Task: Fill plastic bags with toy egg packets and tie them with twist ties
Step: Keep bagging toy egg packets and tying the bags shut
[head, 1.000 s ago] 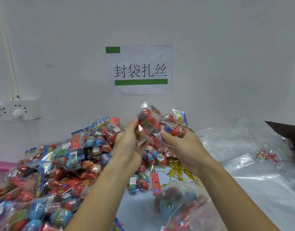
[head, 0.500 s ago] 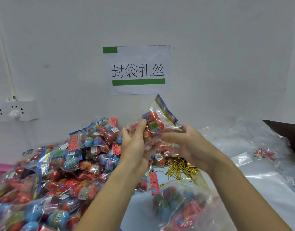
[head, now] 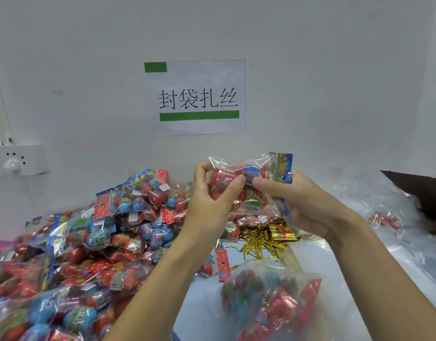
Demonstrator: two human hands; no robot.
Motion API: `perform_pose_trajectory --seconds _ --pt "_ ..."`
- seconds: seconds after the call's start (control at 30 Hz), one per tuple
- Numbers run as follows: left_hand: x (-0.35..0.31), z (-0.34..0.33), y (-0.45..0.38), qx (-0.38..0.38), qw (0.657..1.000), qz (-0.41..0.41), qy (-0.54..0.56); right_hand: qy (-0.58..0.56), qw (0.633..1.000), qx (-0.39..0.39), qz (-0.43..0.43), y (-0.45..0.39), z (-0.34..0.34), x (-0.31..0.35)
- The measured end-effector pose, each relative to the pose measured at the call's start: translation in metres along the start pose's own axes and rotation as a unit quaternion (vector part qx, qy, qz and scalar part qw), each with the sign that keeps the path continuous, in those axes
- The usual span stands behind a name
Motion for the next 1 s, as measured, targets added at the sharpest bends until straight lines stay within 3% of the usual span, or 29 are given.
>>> perform_pose_trajectory --seconds 0.23,0.37,0.43,0.47,0.53,0.6,0.7,0.77,0.87,1.0 --pt "-0.001 -0.006 0.000 0.000 0.999 0.038 -0.038 0.056 0.997 -0.046 -0.008 0.003 0.019 0.006" --pt "-0.024 -0.014 0.011 -0.065 0.974 -0.027 -0.214 -0.002 0.990 -0.143 -0.014 0.009 0.051 0.009" --pt "-0.035 -0.033 0.020 -0.022 0.957 -0.077 -0.279 -0.022 0.977 -0.212 -0.015 0.016 0.072 0.009" --pt "-0.035 -0.050 0.026 0.049 0.951 -0.070 -0.297 -0.023 0.971 -0.238 -0.017 0.019 0.080 0.009" --pt "-0.021 -0.087 0.049 0.229 0.905 -0.032 -0.357 -0.017 0.962 -0.271 -0.024 0.024 0.093 0.008" --pt "0.006 -0.117 0.075 0.347 0.822 0.010 -0.451 -0.016 0.959 -0.279 -0.034 0.027 0.096 0.007" --pt "0.049 -0.139 0.098 0.369 0.713 0.080 -0.591 -0.010 0.963 -0.267 -0.032 0.025 0.090 0.008" --pt "0.062 -0.143 0.101 0.360 0.673 0.081 -0.641 -0.001 0.967 -0.253 -0.030 0.023 0.085 0.009" --pt "0.067 -0.130 0.090 0.349 0.674 0.105 -0.642 0.004 0.969 -0.244 -0.039 0.021 0.079 0.009" --pt "0.059 -0.096 0.058 0.294 0.750 0.122 -0.580 -0.013 0.971 -0.236 -0.036 0.022 0.075 0.013"
Point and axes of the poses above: each hand's wrist, its own y-axis away from the middle knuckle, its own z-axis out of the back of the hand, x = y × z, the point moved 7 cm from there along -y, towards the middle knuckle, and after that the axes turned 10 degrees about z, right-handed, at the moved point
